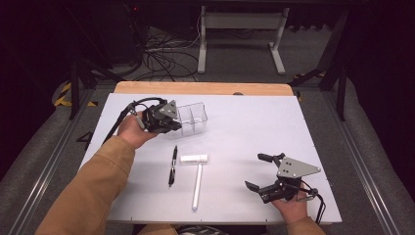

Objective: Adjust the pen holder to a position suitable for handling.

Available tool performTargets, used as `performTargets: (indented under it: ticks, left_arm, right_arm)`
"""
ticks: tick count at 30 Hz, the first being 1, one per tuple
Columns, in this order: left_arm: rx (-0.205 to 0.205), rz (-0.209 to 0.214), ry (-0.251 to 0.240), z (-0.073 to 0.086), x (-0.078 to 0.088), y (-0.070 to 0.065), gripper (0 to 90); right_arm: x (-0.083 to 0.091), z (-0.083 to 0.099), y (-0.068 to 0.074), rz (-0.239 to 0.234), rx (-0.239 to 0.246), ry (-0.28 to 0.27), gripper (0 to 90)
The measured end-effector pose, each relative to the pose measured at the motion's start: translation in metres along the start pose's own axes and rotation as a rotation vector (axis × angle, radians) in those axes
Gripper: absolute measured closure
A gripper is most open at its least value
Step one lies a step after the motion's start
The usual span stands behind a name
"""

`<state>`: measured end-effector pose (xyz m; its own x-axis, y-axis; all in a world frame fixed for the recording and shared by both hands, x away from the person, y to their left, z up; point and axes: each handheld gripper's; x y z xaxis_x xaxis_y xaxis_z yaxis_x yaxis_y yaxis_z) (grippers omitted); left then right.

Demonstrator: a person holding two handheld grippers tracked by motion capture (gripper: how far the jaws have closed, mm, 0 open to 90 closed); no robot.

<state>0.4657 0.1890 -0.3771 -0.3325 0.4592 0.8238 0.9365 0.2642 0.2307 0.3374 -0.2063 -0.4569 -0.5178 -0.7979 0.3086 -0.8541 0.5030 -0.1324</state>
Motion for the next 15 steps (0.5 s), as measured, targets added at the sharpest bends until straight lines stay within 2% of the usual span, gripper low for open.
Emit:
performTargets:
  ticks: [3, 4, 5, 6, 7, 12, 15]
  left_arm:
    - [-0.026, 0.028, -0.011, -0.009, -0.008, -0.003, 87.9]
    - [-0.048, 0.052, -0.015, -0.015, -0.013, -0.005, 87.8]
    - [-0.048, 0.052, -0.015, -0.015, -0.013, -0.005, 87.8]
    - [-0.071, 0.067, -0.014, -0.020, -0.019, -0.008, 87.8]
    - [-0.071, 0.067, -0.014, -0.020, -0.019, -0.008, 87.8]
    - [-0.129, 0.109, -0.019, -0.031, -0.032, -0.013, 87.7]
    - [-0.194, 0.131, -0.044, -0.034, -0.037, -0.015, 87.8]
  right_arm:
    - [0.000, 0.000, 0.000, -0.001, -0.002, -0.002, 4.8]
    - [0.001, 0.000, 0.000, -0.001, -0.003, -0.002, 4.8]
    - [0.001, 0.000, 0.000, -0.001, -0.003, -0.002, 4.8]
    - [0.002, 0.001, 0.000, -0.001, -0.005, -0.004, 4.8]
    - [0.002, 0.001, 0.000, -0.001, -0.005, -0.004, 4.8]
    - [0.002, 0.001, 0.000, -0.002, -0.008, -0.006, 4.8]
    - [0.003, 0.001, 0.000, -0.003, -0.008, -0.005, 4.8]
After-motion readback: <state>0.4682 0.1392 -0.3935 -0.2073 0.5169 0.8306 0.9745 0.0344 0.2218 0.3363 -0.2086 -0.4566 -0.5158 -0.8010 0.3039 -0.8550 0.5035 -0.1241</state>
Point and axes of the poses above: each handheld gripper's, and its own axes: x roughly backward along the jaws, z roughly out of its underside, y roughly to its left, and after that the axes turned 3 degrees about z, right-handed
